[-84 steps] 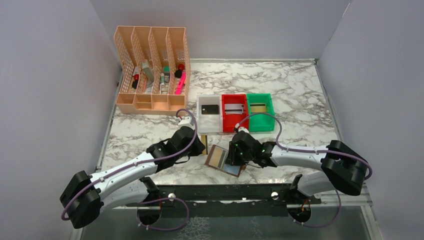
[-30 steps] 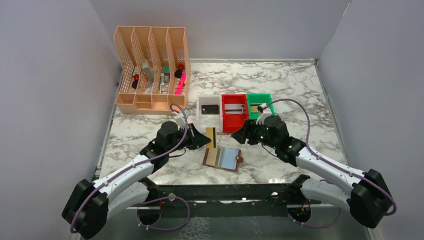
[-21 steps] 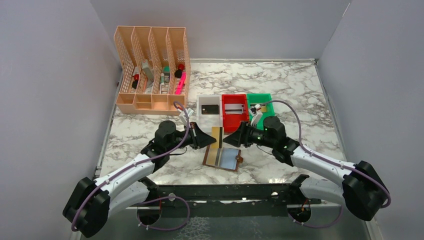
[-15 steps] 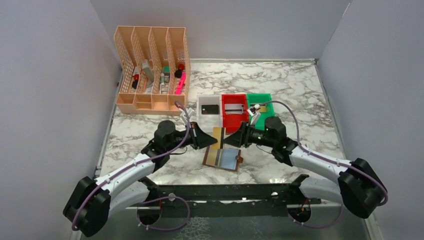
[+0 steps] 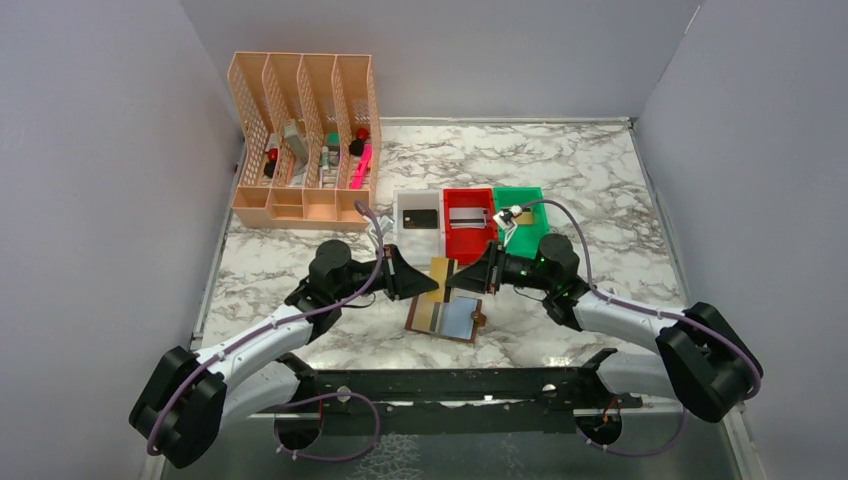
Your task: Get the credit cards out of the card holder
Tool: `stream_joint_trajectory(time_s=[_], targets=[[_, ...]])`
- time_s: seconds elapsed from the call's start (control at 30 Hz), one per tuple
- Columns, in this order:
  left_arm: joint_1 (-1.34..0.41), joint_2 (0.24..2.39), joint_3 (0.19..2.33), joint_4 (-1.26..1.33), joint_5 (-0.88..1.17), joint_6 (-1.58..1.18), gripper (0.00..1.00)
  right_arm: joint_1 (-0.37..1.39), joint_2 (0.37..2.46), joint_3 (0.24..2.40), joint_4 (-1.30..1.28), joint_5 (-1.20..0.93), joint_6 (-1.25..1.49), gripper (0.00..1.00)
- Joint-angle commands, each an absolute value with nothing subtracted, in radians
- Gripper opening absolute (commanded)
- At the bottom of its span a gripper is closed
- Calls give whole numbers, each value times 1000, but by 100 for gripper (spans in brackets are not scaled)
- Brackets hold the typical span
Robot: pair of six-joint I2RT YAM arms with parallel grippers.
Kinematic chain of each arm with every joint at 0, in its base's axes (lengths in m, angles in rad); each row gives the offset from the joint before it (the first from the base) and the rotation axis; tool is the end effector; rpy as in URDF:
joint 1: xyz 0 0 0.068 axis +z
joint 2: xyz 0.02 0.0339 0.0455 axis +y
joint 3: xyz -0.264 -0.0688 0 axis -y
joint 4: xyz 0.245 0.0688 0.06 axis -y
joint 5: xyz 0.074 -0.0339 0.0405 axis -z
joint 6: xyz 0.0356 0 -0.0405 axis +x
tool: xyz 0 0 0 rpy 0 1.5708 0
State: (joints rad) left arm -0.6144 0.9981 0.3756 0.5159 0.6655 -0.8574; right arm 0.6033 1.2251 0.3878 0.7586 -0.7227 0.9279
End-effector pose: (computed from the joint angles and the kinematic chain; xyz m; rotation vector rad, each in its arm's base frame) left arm 0.1609 -0.1404 0.2304 0.3482 1.9176 -1.5996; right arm 0.1839 0.1553 0.2121 -0.3377 1.9238 1.6834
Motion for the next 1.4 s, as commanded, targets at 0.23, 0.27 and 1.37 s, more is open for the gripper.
stream_joint_trajectory(time_s=[0.23, 0.27, 1.37], targets=[[-611, 1004, 367, 590, 714, -876, 0, 584, 1233, 358, 900, -812, 967, 8], [-611, 1002, 366, 590, 708, -878, 0, 583, 1229, 357, 892, -810, 965, 7], [-611, 850, 568, -247, 45, -499, 99, 571, 1130, 749, 7, 467, 142, 1]])
